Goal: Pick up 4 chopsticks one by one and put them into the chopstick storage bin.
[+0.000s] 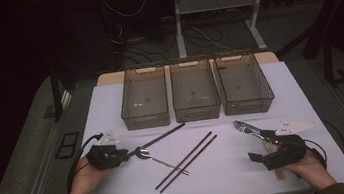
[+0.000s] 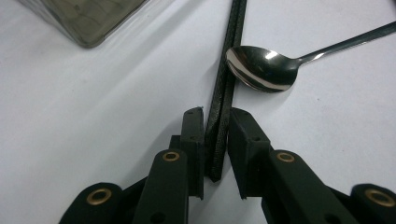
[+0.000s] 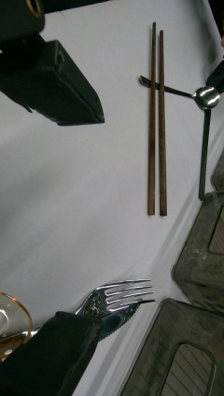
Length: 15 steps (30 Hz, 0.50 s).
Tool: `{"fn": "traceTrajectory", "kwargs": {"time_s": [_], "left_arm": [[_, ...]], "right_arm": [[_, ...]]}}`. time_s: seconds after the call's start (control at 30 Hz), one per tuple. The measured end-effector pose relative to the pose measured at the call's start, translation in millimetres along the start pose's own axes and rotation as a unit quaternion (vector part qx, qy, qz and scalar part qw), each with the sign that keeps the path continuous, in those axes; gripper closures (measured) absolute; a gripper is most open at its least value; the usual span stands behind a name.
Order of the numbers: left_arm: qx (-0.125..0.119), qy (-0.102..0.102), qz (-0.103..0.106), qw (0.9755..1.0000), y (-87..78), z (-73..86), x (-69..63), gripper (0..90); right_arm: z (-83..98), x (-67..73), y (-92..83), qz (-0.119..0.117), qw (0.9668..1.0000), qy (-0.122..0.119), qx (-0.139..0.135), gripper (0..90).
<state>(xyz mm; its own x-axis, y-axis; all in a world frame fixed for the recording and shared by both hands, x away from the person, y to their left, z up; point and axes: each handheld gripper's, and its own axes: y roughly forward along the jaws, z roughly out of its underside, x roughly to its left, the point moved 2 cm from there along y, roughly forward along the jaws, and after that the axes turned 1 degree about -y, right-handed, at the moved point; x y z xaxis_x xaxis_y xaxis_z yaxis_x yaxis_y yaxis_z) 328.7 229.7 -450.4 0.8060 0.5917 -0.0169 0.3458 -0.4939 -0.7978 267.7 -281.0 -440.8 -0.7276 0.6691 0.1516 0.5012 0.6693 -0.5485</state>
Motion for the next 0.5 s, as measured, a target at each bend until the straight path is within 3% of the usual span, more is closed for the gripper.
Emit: {"fn": "traceTrajectory", "kwargs": {"time_s": [0.13, 0.33, 0.5], "left_arm": [[-0.001, -0.006, -0.006, 1.0, -0.9, -1.0, 1.4, 70.1], [-0.044, -0.036, -0.006, 0.9984, -13.9, -6.2, 7.0, 65.8], [-0.068, -0.032, 0.008, 0.9971, -13.4, -20.0, 4.0, 65.9]], "right_arm": [[-0.2, 0.5, 0.3, -0.001, 1.0, -0.003, -0.001, 3.2], [-0.3, 0.4, 0.8, -0.002, 1.0, -0.002, -0.001, 3.2], [-0.1, 1.3, 2.4, -0.004, 1.0, -0.003, 0.002, 3.2]]}}
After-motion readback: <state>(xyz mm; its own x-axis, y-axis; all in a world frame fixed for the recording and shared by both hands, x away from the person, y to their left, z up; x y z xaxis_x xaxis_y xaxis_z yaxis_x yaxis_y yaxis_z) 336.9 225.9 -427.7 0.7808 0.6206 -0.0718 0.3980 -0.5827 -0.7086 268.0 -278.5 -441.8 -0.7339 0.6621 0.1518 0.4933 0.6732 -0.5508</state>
